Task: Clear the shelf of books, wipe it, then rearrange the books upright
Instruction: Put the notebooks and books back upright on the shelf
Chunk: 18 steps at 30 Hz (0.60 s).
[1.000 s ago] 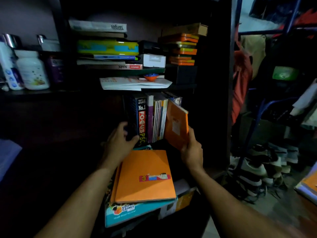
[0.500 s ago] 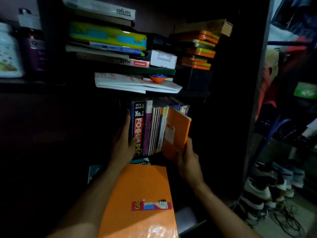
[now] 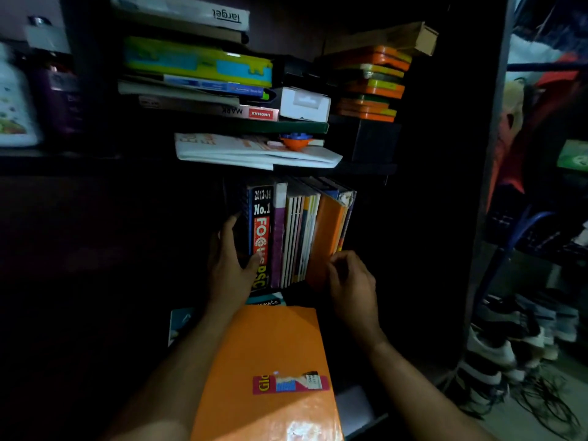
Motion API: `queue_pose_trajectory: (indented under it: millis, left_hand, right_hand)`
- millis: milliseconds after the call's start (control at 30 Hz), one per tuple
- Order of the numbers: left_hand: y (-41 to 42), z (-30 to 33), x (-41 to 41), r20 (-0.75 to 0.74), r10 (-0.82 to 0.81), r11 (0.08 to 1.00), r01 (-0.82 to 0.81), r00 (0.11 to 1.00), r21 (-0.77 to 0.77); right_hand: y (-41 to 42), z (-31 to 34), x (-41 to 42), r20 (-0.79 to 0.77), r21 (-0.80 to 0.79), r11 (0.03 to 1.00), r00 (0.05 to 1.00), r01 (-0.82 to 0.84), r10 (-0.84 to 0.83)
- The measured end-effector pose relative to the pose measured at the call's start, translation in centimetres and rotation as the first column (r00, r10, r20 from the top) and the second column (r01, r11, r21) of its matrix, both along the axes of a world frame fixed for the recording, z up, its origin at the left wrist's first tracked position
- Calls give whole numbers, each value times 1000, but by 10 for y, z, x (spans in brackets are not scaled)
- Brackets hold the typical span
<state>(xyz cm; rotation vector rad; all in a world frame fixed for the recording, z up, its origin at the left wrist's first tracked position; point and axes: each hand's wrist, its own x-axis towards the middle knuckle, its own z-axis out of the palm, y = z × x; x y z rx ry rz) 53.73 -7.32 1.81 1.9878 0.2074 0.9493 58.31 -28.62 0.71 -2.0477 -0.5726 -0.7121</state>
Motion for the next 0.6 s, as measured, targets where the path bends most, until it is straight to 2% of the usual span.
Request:
queue_pose_trajectory:
  millis: [200,400,500,600]
  left_hand:
    - [-1,3,-3,-14,16,1000,-16,1000,4]
    - [-4,3,-4,-67,-38,999,37,997,-5]
    - [-9,5,-5,-118,-46,999,43,992,-30]
    - [-10,7,-7,-87,-21,999,19,996,-28]
  right_hand:
    - [7,-1,5,-85,-284,949,989,-137,117]
    - [9,2,8,-323,-207,937,924,-281,205]
    - [11,5,5,-369,-252,913,904,-322,217]
    - [7,8,3,-399,-265,888,881,-376,254]
